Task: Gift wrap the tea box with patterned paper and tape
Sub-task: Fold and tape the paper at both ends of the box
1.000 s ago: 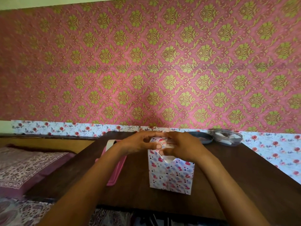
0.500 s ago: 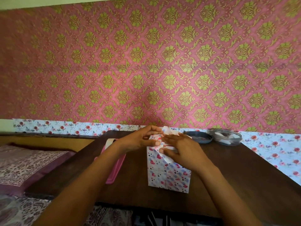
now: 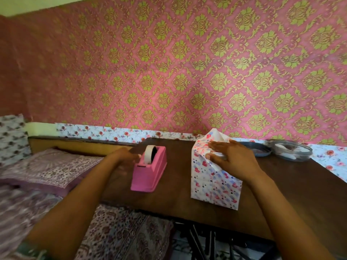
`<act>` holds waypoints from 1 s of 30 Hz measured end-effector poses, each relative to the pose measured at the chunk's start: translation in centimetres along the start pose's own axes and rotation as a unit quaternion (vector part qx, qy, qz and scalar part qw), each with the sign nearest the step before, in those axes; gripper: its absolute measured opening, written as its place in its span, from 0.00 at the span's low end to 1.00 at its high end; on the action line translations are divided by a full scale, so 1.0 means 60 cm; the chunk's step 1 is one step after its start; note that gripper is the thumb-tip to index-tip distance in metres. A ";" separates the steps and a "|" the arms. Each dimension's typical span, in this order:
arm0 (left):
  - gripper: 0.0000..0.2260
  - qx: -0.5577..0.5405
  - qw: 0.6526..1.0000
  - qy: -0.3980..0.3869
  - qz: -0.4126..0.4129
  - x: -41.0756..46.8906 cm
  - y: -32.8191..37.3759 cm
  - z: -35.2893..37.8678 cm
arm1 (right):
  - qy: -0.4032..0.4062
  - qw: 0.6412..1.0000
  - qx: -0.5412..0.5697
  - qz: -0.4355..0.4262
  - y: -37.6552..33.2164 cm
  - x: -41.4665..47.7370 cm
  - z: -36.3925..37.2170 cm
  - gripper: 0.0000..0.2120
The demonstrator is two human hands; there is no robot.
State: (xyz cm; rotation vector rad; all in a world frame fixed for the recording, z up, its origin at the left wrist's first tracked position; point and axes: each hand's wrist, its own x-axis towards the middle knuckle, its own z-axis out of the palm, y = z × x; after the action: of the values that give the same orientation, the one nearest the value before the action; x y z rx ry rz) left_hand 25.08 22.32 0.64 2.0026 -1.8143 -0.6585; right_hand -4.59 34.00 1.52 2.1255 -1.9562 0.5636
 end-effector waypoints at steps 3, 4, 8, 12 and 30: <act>0.11 -0.203 0.976 -0.069 -0.042 -0.014 0.004 0.021 | 0.011 1.000 0.007 0.003 0.000 -0.003 0.001 0.24; 0.11 -0.225 0.971 -0.070 -0.050 -0.019 0.009 0.027 | 0.013 1.000 0.008 0.002 -0.001 -0.004 0.001 0.24; 0.08 -0.301 0.950 -0.047 -0.065 -0.031 0.024 0.040 | 0.024 1.000 0.008 -0.003 -0.004 -0.008 0.003 0.24; 0.07 -0.357 0.928 -0.042 -0.092 -0.042 0.032 0.043 | 0.034 0.999 0.008 -0.007 -0.004 -0.010 0.006 0.24; 0.05 -0.494 0.864 0.094 -0.034 -0.047 -0.054 0.123 | 0.051 0.998 0.024 0.016 0.007 0.001 0.010 0.23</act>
State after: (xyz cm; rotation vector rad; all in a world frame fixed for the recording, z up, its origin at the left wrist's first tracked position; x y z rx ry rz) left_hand 23.46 25.85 -6.96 1.3384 -0.9399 -1.0794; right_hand -4.90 33.65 0.93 2.0530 -1.9422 0.7181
